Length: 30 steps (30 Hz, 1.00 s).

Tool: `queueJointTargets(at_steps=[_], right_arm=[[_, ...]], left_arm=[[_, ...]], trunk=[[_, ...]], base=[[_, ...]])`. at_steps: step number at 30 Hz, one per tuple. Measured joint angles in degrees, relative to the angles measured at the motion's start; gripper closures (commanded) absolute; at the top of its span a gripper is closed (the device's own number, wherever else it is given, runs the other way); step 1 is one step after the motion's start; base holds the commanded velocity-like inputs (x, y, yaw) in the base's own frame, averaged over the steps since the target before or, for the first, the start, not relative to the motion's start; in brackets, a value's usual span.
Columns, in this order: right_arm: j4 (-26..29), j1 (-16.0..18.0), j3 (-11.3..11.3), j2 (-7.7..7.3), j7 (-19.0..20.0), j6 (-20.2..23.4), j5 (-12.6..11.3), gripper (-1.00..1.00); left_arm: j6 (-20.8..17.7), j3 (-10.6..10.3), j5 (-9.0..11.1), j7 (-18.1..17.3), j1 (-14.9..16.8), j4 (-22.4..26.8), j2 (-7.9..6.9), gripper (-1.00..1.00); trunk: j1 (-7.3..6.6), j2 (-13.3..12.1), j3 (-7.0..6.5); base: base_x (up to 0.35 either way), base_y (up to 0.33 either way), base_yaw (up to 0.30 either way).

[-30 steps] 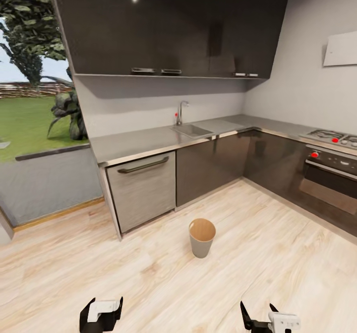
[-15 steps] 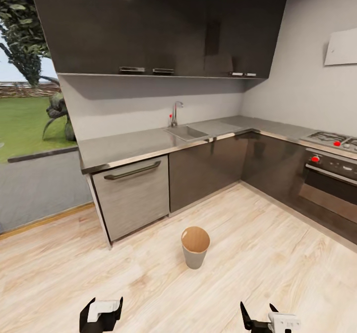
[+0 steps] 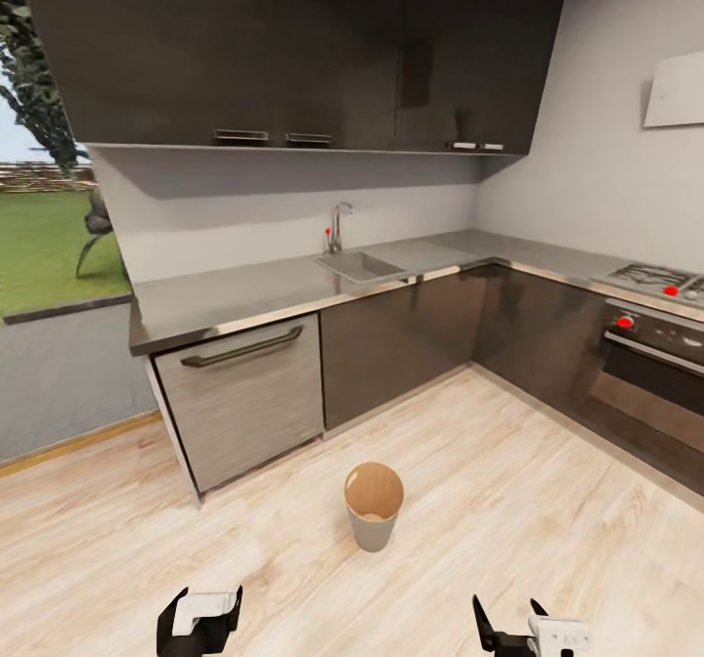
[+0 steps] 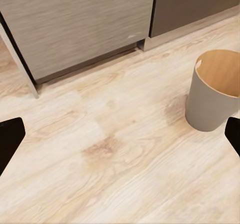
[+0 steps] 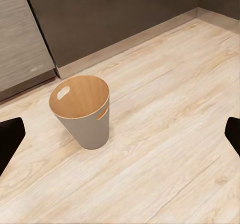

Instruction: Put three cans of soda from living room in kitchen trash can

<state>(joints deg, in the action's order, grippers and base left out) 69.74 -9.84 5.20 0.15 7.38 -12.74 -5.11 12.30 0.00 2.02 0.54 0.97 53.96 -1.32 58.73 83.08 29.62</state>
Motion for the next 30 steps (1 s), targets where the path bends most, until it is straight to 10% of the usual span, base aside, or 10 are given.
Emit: queueJointTargets(at_steps=[30], right_arm=[[0.04, 0.00, -0.07, 0.01, 0.19, 0.00, 0.09, -1.00]], left_arm=[[0.00, 0.00, 0.16, 0.00, -0.01, 0.01, 0.00, -1.00]], trunk=[[0.00, 0.00, 0.00]], base=[[0.118, -0.050, 0.157]])
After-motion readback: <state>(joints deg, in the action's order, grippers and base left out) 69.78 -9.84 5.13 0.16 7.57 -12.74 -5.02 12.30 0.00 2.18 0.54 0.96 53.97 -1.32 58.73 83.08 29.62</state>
